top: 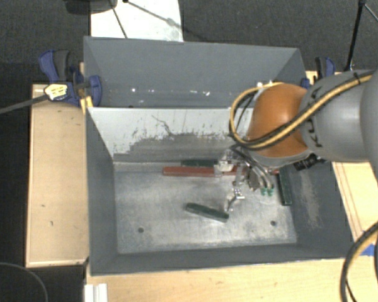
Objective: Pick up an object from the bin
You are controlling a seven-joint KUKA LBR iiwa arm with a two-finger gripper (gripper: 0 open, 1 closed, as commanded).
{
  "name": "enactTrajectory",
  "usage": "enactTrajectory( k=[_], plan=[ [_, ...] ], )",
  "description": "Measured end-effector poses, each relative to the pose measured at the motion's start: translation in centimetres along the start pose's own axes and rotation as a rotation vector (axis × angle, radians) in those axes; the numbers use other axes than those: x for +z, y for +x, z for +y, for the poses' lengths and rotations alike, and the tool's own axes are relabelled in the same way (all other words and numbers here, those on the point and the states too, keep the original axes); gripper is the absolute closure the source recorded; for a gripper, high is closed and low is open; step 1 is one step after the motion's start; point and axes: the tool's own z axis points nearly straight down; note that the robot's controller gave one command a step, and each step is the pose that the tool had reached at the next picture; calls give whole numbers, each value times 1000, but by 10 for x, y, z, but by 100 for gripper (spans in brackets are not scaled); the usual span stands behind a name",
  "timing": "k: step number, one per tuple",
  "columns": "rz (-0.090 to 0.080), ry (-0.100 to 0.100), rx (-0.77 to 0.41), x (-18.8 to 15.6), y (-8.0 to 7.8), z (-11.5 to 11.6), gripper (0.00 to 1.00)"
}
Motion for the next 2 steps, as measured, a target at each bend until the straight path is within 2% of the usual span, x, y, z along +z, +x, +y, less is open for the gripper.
enactTrajectory(
  k=[1,2],
  plan=[
    [-2,0,1,0,-1,0,0],
    [1,3,-7,-12,46,34,0]
  ],
)
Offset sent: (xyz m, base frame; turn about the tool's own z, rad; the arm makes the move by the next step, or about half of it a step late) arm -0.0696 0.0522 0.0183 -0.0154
